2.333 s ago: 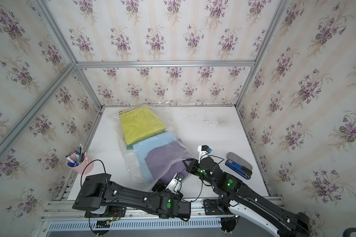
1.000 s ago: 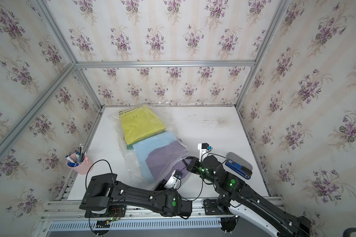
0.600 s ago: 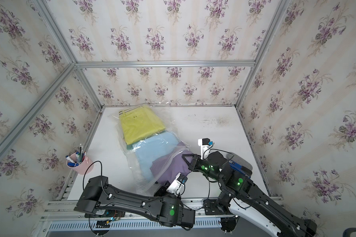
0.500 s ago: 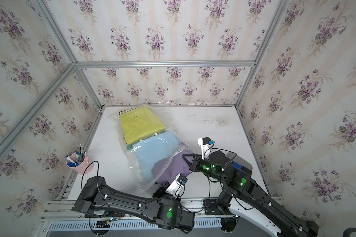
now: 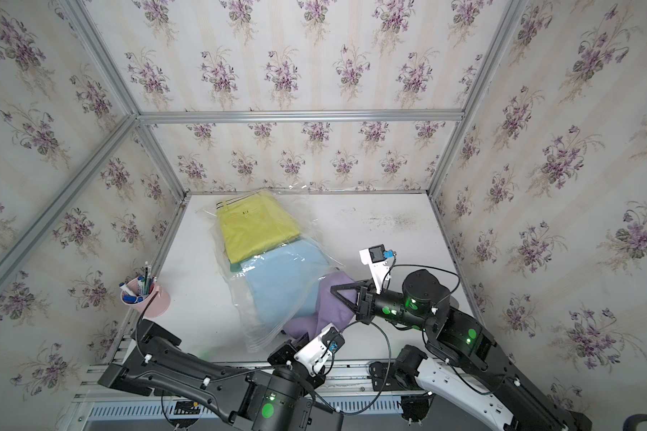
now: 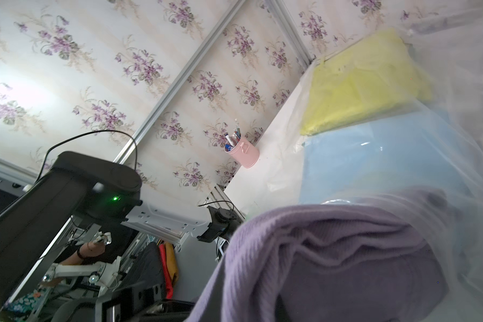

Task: Take the trousers out of the vacuum bag
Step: Place the trousers at the center of the board.

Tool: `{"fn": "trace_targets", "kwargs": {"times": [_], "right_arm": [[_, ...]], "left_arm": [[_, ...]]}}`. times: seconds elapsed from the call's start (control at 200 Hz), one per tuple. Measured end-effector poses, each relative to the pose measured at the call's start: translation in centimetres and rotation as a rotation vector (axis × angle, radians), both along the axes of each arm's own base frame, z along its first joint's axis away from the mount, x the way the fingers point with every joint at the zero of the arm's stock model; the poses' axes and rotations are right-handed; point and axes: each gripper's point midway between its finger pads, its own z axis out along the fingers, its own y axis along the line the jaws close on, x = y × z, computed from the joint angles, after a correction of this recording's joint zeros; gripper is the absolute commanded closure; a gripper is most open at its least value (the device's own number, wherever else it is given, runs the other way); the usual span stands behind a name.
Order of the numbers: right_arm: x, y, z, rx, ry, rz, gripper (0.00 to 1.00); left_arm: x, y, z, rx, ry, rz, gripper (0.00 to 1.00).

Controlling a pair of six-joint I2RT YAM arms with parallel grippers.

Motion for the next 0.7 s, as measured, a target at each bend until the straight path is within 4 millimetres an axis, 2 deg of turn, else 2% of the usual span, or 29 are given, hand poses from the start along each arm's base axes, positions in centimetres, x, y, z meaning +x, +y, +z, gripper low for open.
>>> {"fn": "trace_targets", "kwargs": {"times": [0.335, 0.574, 0.699], "right_arm": [[-0.8, 0.5, 5.4, 0.053, -0.209, 0.08, 1.0], [-0.4, 2.0, 11.0, 0.099, -0.393, 0.121, 1.0], [0.7, 2.4, 14.0, 0.102, -0.489, 0.083, 1.0]], "left_arm": [[0.7, 0.0, 6.9, -0.089, -0.05, -0.132, 0.97], [3.0, -0.5, 11.3, -0.146, -0.118, -0.197, 0.97], [5.4, -0.4, 14.0, -0.178, -0.155, -0.189, 0.97]]}}
